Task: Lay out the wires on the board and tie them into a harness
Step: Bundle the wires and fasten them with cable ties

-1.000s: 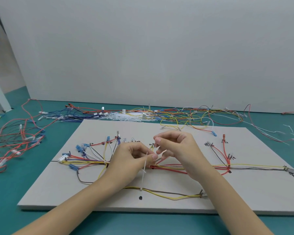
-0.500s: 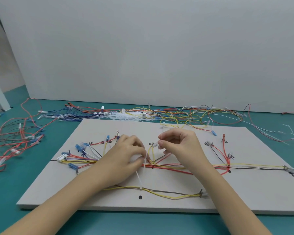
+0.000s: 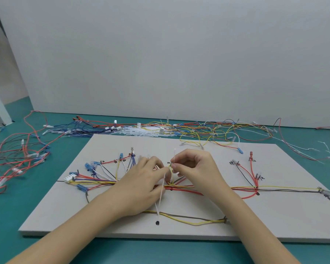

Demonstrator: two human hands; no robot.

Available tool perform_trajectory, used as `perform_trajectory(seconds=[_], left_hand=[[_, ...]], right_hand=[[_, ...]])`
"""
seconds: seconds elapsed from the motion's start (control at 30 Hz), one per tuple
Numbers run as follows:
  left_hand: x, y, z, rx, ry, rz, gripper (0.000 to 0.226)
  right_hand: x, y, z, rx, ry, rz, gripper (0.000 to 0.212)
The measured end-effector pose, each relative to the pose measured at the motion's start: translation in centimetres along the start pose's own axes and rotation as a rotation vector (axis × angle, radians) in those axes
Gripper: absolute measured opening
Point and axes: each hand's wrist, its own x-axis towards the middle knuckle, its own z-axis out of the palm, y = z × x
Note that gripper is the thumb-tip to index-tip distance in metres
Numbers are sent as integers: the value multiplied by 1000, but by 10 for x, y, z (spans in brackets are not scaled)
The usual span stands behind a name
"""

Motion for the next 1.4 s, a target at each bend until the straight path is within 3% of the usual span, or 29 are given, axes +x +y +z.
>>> perform_trajectory(seconds=[0.17,0.4,0.73,0.9,1.17,1.4], left_hand=[[2,5,4,92,37,6,33],[-2,1,7,-5,80,9,15],[-8,9,12,135,211,24,23],[-7,1,13,-215,137,-58,16],[-3,0,8,-362,79,-111,16],[0,3,5,-497,50,-187,21]], right_hand=[[0,4,0,-17,-11,15,21],[1,4,-2,11,15,6,19],[1,4,-2,1,10,27,15],[0,4,-1,-61,-10,18,13],[0,4,1,-101,-41,60,17],[1,0,-1,6,8,16,20]])
